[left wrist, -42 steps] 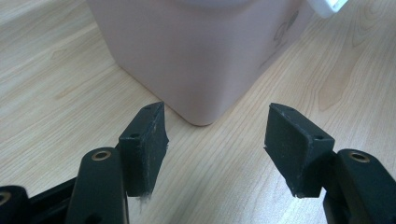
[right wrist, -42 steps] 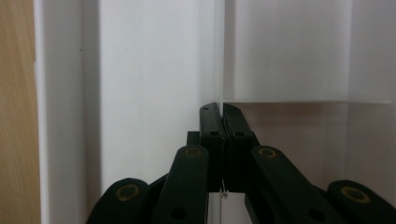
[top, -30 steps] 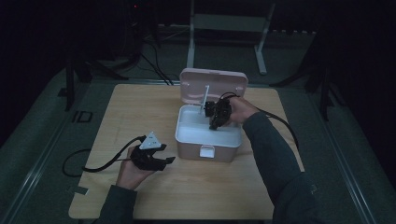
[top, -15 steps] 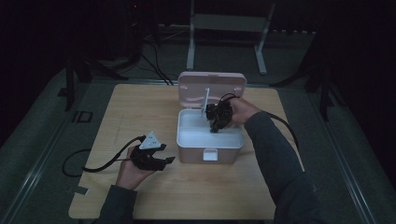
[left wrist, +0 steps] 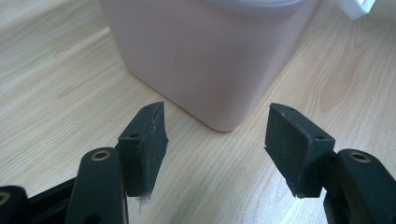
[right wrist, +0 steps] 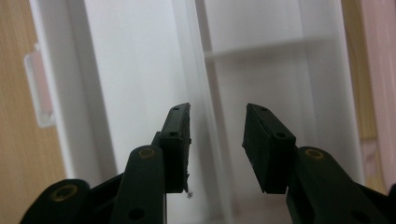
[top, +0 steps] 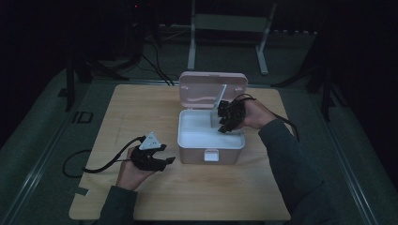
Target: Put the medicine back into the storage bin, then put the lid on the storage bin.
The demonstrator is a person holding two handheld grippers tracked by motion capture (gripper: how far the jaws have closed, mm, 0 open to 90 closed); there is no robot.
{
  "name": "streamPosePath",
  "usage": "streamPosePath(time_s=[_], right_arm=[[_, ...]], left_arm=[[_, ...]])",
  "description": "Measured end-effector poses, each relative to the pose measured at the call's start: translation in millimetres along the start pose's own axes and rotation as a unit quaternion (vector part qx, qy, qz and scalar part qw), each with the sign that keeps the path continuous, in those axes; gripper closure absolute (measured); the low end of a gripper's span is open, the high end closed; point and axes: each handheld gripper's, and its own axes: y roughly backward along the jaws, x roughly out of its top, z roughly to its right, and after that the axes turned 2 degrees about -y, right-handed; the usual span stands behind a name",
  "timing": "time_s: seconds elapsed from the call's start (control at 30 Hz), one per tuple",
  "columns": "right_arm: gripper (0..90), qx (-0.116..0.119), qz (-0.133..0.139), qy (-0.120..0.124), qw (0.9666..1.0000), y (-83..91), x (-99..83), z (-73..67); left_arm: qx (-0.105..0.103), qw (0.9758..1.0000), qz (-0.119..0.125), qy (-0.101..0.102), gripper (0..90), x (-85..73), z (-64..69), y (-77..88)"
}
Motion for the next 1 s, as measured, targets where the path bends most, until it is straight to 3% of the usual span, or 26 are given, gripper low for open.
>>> streamPosePath(time_s=[0.33, 0.5, 0.67, 0.73, 0.83, 1.0], right_arm=[[57.9, -0.021, 0.035, -0.074, 0.9965, 8.1, -31.2, 6.1], [56.3, -0.029, 0.043, -0.094, 0.9942, 9.6, -46.8, 7.5], [54.4, -0.031, 0.062, -0.120, 0.9903, 14.4, -59.5, 9.2], [54.1, -0.043, 0.067, -0.134, 0.9877, 16.7, -67.9, 12.2], [53.5, -0.042, 0.089, -0.153, 0.9832, 19.2, -75.8, 13.9], [49.4, -0.049, 0.102, -0.175, 0.9781, 20.4, -85.5, 15.7]], left_arm=[[-0.001, 1.0000, 0.004, 0.001, 38.3, -0.2, -0.8, 0.8], [-0.001, 1.0000, 0.007, 0.003, 38.3, -0.1, -1.5, 1.9], [0.003, 0.9998, 0.017, 0.007, 38.3, 1.2, -3.6, 5.3], [0.002, 0.9996, 0.024, 0.011, 38.3, 1.8, -4.8, 7.8], [0.003, 0.9993, 0.033, 0.015, 38.4, 3.1, -6.1, 10.1], [0.005, 0.9986, 0.047, 0.023, 38.3, 4.9, -8.6, 14.6]])
